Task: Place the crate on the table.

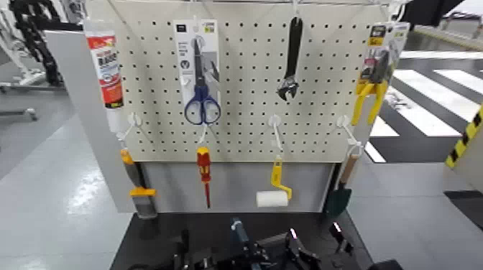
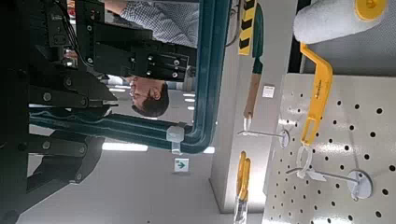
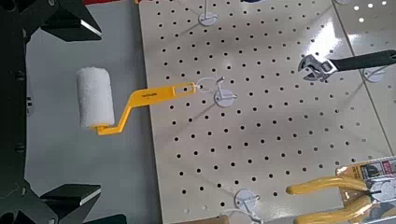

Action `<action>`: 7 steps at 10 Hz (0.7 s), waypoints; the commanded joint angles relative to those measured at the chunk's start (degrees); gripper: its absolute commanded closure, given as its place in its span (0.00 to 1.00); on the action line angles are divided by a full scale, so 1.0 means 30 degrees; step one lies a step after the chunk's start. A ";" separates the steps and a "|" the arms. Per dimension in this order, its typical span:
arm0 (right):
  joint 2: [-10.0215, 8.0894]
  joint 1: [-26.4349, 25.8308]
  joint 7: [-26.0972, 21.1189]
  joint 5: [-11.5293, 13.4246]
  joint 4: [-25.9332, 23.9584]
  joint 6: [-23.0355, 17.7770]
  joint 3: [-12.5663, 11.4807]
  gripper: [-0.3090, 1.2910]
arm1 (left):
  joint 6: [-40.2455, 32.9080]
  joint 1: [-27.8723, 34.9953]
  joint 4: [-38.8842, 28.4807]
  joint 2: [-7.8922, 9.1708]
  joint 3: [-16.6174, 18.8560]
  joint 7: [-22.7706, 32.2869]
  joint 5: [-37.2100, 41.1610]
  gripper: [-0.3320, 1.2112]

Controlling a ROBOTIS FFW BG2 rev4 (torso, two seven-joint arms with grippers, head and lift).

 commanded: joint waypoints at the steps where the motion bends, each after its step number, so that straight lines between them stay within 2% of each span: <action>1: 0.0029 -0.0008 0.0001 0.0000 0.0058 -0.0029 -0.0027 0.28 | 0.0018 -0.0099 0.0061 0.0059 -0.0030 0.0003 0.0000 0.98; 4: 0.0000 -0.0008 0.0001 0.0000 0.0087 -0.0088 0.0002 0.28 | 0.0077 -0.0333 0.0208 0.0117 0.0117 0.0003 -0.0439 0.98; 7: 0.0000 -0.0037 0.0001 -0.0030 0.0175 -0.0205 0.0031 0.28 | 0.0575 -0.1358 0.0999 0.0410 0.0117 -0.0114 -0.0967 0.98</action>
